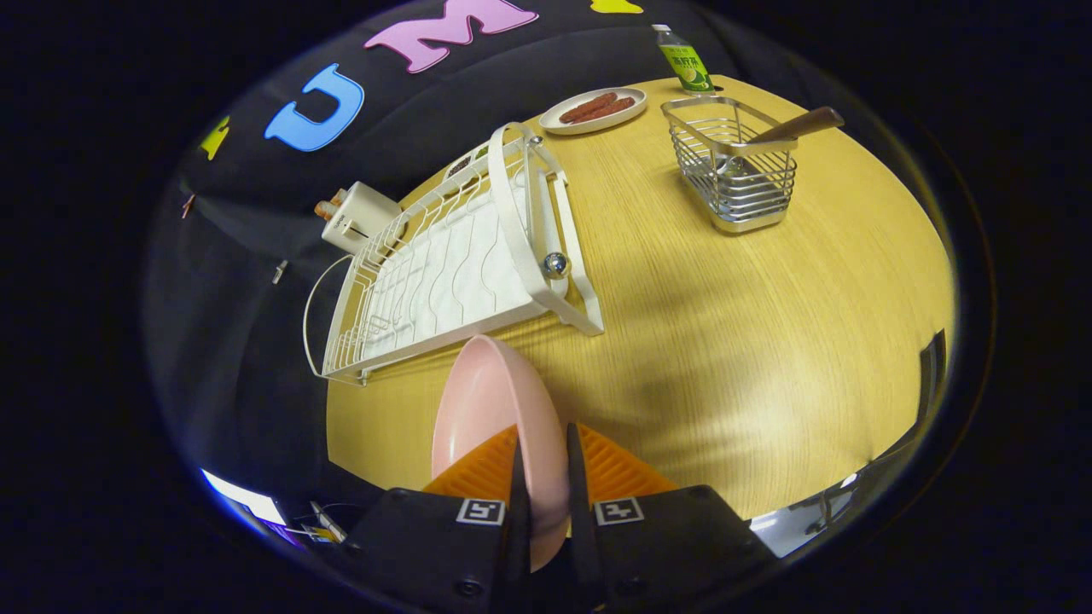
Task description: Take the plate from the dish rack, then take the spoon from the basket and place it into the plate.
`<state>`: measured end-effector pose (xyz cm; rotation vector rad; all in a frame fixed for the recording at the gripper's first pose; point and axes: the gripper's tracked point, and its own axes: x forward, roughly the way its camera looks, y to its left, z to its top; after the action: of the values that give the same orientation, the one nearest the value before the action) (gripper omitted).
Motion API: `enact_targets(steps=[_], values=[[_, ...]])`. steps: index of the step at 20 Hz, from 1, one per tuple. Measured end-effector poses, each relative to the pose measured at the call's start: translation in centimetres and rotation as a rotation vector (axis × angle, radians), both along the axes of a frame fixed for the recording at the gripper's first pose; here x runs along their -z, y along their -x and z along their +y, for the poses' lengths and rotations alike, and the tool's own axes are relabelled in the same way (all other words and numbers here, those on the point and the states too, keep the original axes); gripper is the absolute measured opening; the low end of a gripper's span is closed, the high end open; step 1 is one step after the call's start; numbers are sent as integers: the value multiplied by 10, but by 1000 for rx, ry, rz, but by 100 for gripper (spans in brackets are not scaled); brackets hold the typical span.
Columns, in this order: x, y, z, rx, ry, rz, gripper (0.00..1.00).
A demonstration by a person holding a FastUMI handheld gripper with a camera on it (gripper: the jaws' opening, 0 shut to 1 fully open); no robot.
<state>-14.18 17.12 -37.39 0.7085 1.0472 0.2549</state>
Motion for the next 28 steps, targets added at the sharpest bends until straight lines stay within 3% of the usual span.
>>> enact_targets(steps=[9, 10, 12, 14, 18, 24, 28], values=[[10, -8, -17, -23, 158, -37, 44], [8, -9, -18, -21, 161, -46, 59], [5, -12, -25, -33, 191, -72, 77], [-4, -14, -32, -44, 215, -109, 89], [-42, -24, -56, -62, 253, -228, 97], [-129, -69, -148, -16, 414, -482, 97], [-116, -94, -209, -30, 519, -480, 96]])
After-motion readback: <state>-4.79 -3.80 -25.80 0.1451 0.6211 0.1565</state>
